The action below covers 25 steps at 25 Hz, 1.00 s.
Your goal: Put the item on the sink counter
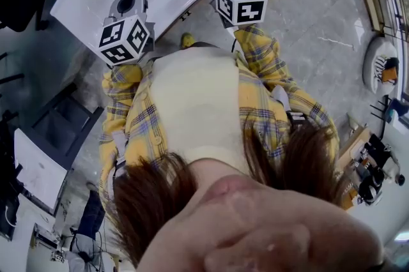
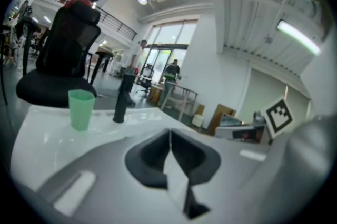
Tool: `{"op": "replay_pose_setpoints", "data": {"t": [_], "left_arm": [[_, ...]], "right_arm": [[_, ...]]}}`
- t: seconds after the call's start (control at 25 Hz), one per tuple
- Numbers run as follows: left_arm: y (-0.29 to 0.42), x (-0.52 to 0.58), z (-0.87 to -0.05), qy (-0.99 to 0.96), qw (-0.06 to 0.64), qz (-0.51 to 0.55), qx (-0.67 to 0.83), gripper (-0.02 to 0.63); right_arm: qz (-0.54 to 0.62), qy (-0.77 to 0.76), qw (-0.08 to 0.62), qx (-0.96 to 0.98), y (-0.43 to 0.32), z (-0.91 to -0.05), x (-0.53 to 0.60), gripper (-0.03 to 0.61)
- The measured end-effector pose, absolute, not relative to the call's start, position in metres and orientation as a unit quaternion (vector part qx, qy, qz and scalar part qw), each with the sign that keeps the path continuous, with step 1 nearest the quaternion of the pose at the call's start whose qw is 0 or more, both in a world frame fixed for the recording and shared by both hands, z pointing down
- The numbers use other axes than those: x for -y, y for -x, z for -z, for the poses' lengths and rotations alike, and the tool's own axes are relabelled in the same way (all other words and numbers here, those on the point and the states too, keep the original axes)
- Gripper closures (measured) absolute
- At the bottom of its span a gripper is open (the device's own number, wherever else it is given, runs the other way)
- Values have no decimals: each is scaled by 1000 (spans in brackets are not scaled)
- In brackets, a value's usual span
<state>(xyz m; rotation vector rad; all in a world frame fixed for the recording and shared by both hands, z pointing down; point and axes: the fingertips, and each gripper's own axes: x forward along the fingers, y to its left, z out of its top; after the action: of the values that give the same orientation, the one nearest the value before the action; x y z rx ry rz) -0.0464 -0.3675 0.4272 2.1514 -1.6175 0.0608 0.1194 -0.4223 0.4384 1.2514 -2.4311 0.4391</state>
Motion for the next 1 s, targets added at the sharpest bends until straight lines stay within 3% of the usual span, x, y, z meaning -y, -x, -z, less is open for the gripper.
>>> {"op": "replay_pose_setpoints", "data": {"t": [1.0], "left_arm": [[50, 367, -428, -775, 219, -19, 593, 604]], "right_arm": [[-155, -439, 164, 870, -117, -426, 419, 565]]}}
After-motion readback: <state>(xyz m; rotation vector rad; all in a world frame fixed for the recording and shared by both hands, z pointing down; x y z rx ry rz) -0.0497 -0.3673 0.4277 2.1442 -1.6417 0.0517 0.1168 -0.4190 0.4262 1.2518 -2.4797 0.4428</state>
